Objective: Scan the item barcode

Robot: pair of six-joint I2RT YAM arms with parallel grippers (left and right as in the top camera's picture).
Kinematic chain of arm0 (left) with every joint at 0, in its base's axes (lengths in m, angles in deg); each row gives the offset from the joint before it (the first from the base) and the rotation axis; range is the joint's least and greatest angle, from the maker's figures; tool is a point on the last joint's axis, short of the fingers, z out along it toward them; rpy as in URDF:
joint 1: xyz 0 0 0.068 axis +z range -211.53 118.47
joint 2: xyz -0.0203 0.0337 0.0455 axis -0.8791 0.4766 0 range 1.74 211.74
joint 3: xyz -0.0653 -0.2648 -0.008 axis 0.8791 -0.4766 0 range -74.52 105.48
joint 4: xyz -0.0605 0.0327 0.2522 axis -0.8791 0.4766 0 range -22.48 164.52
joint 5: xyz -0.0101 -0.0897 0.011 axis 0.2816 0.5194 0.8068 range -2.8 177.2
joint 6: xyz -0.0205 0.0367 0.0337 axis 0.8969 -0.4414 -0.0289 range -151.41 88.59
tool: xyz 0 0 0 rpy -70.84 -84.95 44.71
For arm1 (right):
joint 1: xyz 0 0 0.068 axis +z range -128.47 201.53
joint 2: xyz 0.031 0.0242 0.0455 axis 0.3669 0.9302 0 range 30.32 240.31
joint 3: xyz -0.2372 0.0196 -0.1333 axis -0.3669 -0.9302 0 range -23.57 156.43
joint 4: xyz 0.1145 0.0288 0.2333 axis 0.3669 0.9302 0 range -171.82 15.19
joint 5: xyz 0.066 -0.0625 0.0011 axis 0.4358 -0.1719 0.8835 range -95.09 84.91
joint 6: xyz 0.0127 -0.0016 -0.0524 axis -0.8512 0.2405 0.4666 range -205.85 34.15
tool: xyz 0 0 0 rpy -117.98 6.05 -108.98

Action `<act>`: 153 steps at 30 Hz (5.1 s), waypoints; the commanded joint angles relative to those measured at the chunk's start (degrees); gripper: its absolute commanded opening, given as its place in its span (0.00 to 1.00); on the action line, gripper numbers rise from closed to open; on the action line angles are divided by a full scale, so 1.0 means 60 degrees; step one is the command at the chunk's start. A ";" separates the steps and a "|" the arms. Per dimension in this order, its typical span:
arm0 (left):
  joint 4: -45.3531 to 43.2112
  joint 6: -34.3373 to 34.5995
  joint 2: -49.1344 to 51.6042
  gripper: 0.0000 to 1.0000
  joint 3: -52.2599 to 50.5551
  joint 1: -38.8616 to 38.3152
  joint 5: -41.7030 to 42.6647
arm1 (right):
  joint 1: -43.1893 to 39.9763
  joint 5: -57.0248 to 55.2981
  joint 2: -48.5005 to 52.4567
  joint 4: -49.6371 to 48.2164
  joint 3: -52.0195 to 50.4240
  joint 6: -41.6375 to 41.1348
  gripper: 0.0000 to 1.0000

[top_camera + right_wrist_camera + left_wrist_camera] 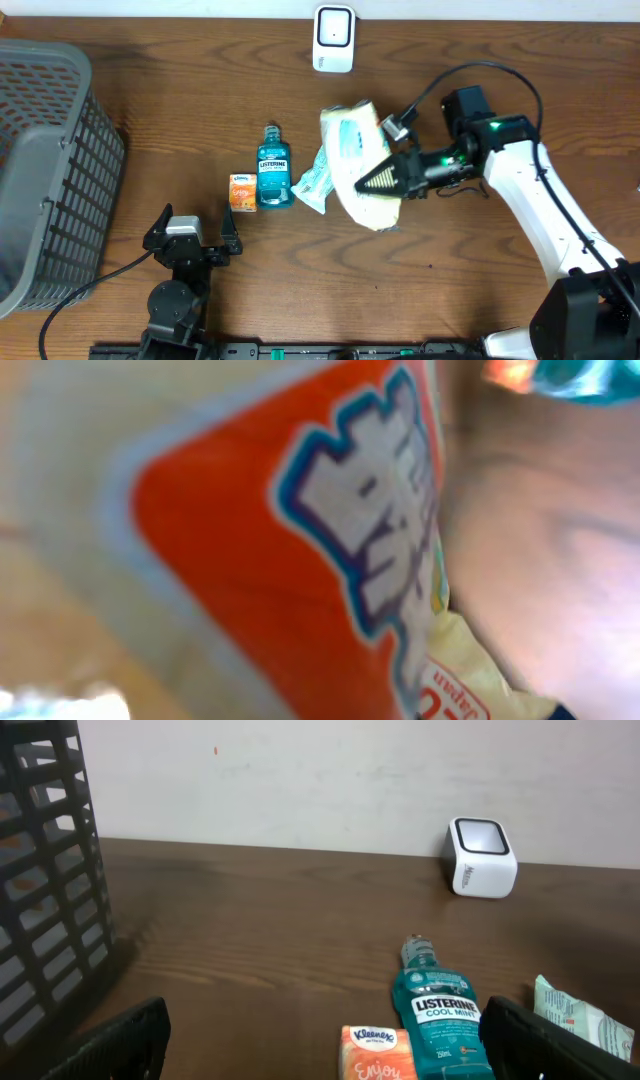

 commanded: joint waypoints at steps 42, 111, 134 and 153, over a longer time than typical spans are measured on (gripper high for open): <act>0.0317 -0.0018 -0.0047 0.98 -0.0204 -0.0007 -0.0047 | 0.0342 -0.6670 0.0401 -0.9162 0.0160 -0.3286 0.01; 0.0317 -0.0018 -0.0047 0.98 -0.0204 -0.0007 -0.0047 | -0.7184 -1.6648 0.6135 -0.1086 0.7563 -0.1880 0.89; 0.0317 -0.0018 -0.0047 0.98 -0.0204 -0.0007 -0.0047 | 0.0076 -1.1748 0.5162 0.2528 0.7089 -0.7850 0.99; 0.0317 -0.0018 -0.0047 0.98 -0.0204 -0.0007 -0.0047 | 0.4499 -1.3322 0.5213 -0.0503 0.5737 -0.6787 0.58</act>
